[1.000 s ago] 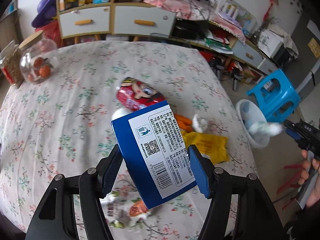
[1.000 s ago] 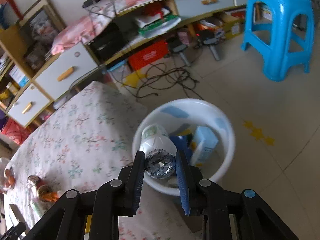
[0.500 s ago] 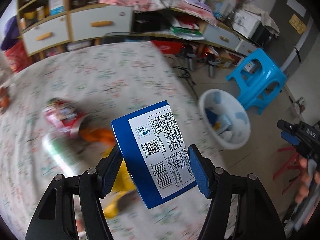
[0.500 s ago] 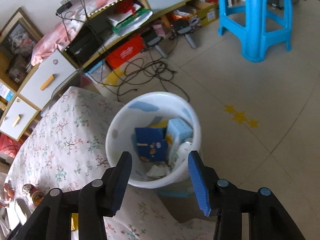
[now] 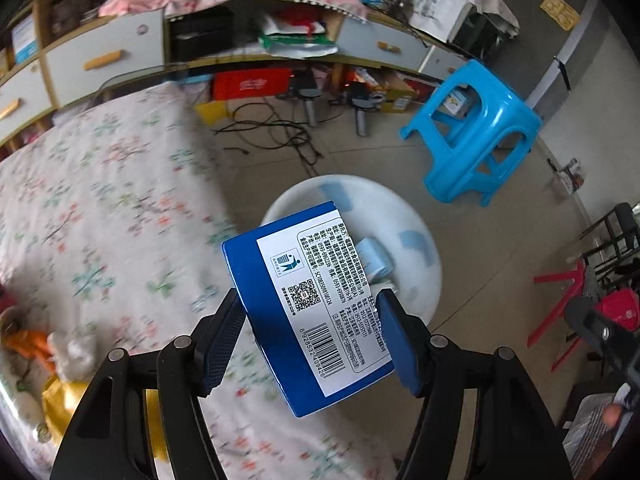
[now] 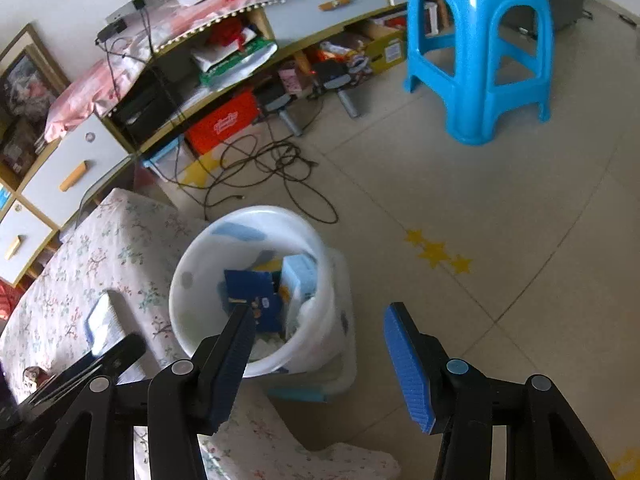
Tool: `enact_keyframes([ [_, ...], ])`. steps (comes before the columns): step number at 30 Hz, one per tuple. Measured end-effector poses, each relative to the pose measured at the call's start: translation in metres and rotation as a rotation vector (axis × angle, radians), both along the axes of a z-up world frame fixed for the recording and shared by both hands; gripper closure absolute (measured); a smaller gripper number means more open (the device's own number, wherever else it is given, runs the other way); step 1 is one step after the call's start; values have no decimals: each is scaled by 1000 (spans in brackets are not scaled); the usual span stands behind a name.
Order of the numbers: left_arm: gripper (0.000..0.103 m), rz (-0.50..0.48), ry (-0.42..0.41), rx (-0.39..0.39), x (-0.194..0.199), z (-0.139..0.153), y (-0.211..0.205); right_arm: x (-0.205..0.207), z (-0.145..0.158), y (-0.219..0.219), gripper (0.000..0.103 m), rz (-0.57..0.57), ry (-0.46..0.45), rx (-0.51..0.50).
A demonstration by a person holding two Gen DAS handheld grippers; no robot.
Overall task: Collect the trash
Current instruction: 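Open the left tool over the bin to drop the blue box, then grasp the white AD bottle with the left tool while the right tool grasps the yellow snack packet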
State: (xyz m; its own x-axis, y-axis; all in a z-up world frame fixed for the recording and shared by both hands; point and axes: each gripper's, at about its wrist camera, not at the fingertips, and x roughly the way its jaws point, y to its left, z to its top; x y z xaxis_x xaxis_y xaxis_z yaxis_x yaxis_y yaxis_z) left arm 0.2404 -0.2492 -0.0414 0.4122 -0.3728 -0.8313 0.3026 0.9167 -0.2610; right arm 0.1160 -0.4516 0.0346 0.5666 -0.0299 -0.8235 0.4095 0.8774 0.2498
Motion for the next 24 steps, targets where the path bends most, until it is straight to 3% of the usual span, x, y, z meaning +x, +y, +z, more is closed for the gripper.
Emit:
enact_keyframes([
  [2,30,-32,-1,-44,4,1,-5,-2,0,-4,44,-5,1,4],
  [5,17,15,-32,-10,5,8,-3,-4,1,-5,43,-8,-1,3],
  [8,16,21,-68,-2,-3,20,11,-4,4,-5,34,-10,-12,12],
  [11,16,28,-103,44,-17,32,34,-2,8,4,33,11,-23,5],
  [17,16,74,-153,100,-48,53,105,3,14,39,31,94,-36,-22],
  [24,16,173,-140,125,-76,60,195,6,14,102,27,230,-43,-52],
])
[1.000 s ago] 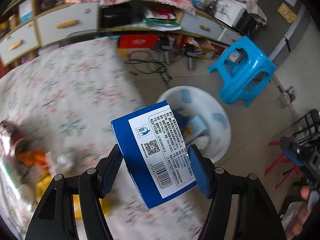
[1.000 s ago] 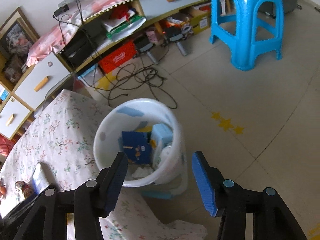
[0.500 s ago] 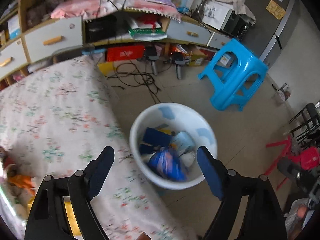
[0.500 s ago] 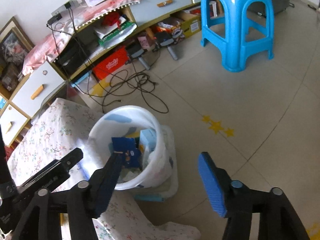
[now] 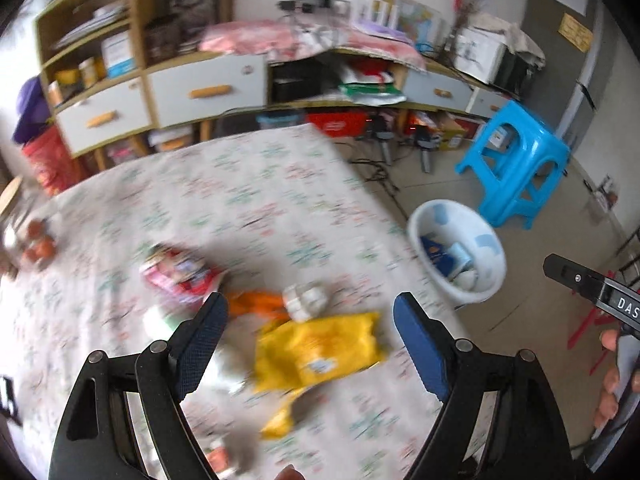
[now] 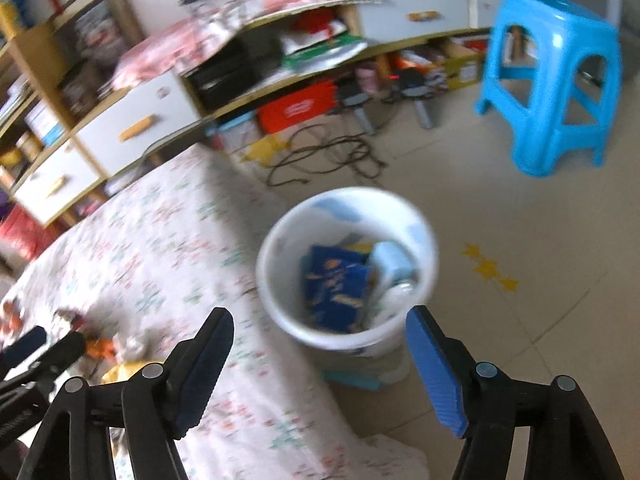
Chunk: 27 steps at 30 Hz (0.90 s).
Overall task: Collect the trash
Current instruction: 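Grasp the white AD bottle with the left tool while the right tool grasps the yellow snack packet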
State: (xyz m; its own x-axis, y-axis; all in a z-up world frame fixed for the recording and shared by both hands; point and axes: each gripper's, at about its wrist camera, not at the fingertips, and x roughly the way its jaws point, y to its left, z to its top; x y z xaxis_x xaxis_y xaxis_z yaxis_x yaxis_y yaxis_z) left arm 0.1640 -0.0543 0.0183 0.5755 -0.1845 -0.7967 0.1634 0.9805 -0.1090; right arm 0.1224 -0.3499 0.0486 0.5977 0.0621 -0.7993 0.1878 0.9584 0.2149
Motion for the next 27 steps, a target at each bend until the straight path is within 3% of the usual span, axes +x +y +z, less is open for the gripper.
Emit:
enact_keyframes([
  [5,16,89,40,-8,-17,-12,57,4,-8,43,25,88,15,-7],
  [12,16,173,135,4,-16,-45,103,11,-24,103,24,203,53,-38],
  [16,17,239,218,-69,-6,-70,126,16,-36,129,24,244,85,-34],
  [21,26,265,277,-173,5,-88,134,25,-54,152,24,274,130,-46],
  [27,30,255,282,-213,20,-95,121,34,-75,163,24,268,195,-5],
])
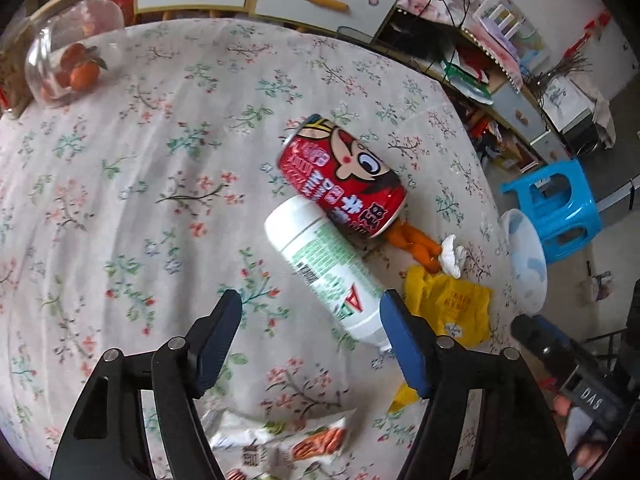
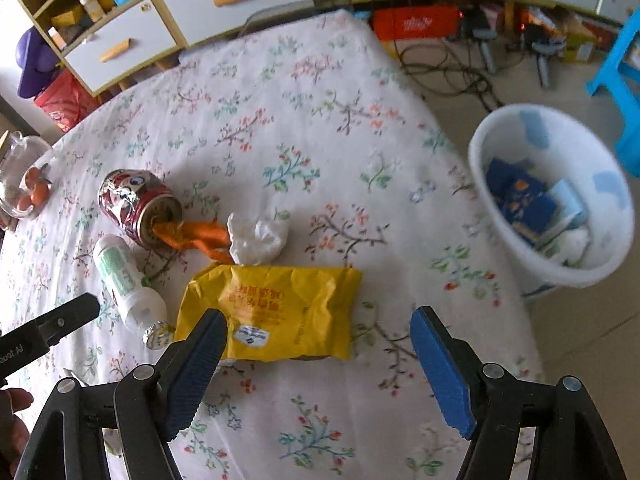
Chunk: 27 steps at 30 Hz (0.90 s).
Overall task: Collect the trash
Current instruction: 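Grasp the white AD bottle with the left tool while the right tool grasps the yellow snack packet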
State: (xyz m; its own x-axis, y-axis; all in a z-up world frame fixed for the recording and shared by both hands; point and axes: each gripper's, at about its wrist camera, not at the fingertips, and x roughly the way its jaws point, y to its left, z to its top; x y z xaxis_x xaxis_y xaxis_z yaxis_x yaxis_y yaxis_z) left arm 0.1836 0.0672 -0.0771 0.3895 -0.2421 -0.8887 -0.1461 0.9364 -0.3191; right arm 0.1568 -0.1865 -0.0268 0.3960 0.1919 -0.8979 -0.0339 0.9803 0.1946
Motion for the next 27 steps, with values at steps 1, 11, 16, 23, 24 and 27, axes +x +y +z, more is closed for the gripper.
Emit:
enact_keyframes([
  [1,31,1,3,-4,2,-2,-1,1,-2,1,24,0,6,1],
  [11,52,-7,47,-46,19,-27,-15,13,-22,10,23,-6,59,-17],
  [16,62,-16,49,-15,14,-23,-11,15,-34,11,23,-6,93,-23],
  [23,63,13,26,-9,-1,-8,8,19,-46,11,24,-22,128,-9],
  [24,63,15,22,-11,-3,-5,10,19,-47,11,24,-24,131,-6],
  [27,63,22,7,-13,-10,3,16,20,-52,13,24,-30,145,5],
])
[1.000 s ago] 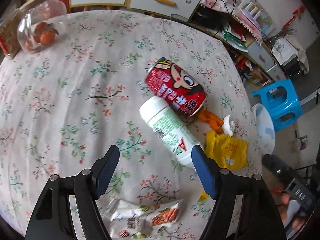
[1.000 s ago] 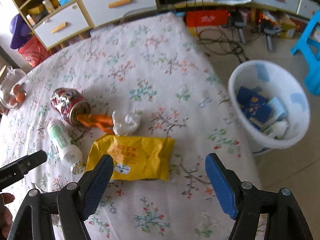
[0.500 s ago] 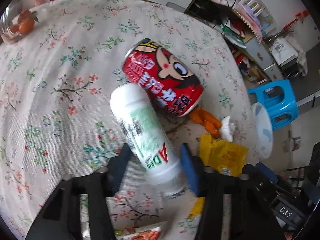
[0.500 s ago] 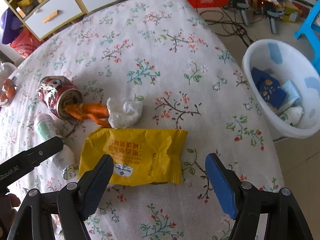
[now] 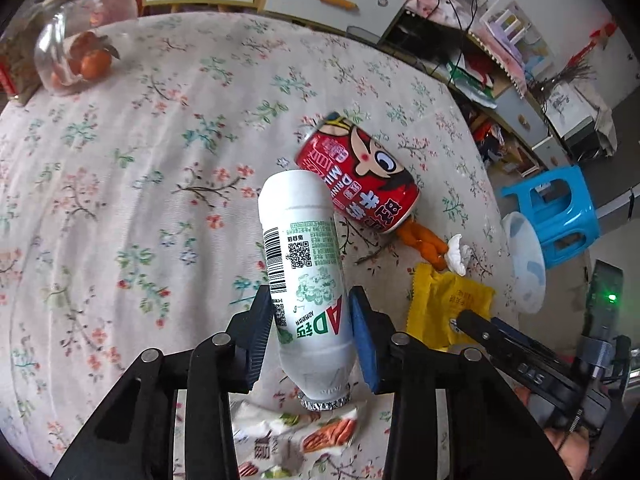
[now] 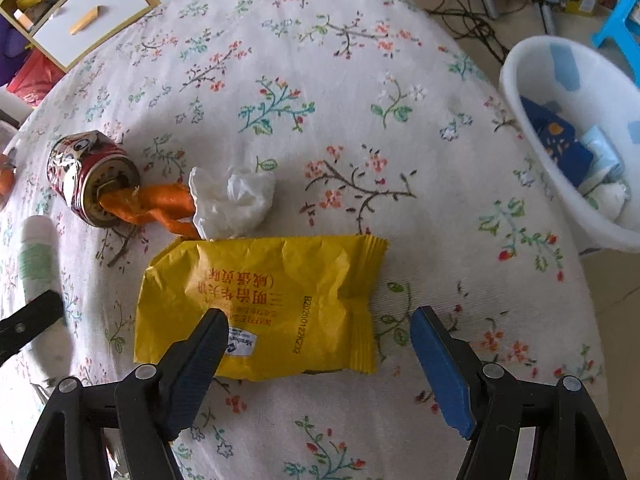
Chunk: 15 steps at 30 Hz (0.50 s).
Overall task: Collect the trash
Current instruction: 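Grasp the white AD bottle with the left tool while the right tool grasps the yellow snack packet, then carry the yellow packet and white bottle to the bin and open both tools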
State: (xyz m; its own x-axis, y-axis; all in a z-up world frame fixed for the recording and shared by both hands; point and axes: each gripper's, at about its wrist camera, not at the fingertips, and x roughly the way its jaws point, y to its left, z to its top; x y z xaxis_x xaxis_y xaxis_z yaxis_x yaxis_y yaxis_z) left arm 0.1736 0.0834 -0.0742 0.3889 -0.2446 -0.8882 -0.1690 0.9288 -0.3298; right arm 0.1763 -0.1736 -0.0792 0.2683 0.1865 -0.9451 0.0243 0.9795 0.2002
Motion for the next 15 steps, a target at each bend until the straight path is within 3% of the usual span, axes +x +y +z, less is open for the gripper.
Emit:
enact_keyframes([
  [2,63,0,-7,-1,-4,5,3,-1,-1,2,26,-2,-7,-9],
  [4,63,1,-14,-3,-8,9,5,-1,0,6,37,8,-20,-22],
  [5,63,1,-17,-3,-11,10,6,-2,0,8,51,14,-27,-21],
  [6,63,2,-20,-2,-13,12,7,-2,1,9,73,22,-30,-25],
  [7,63,3,-24,0,-15,14,8,-2,1,11,85,33,-28,-22],
  [15,63,21,-53,-7,-26,26,13,-12,21,15,92,74,-72,58],
])
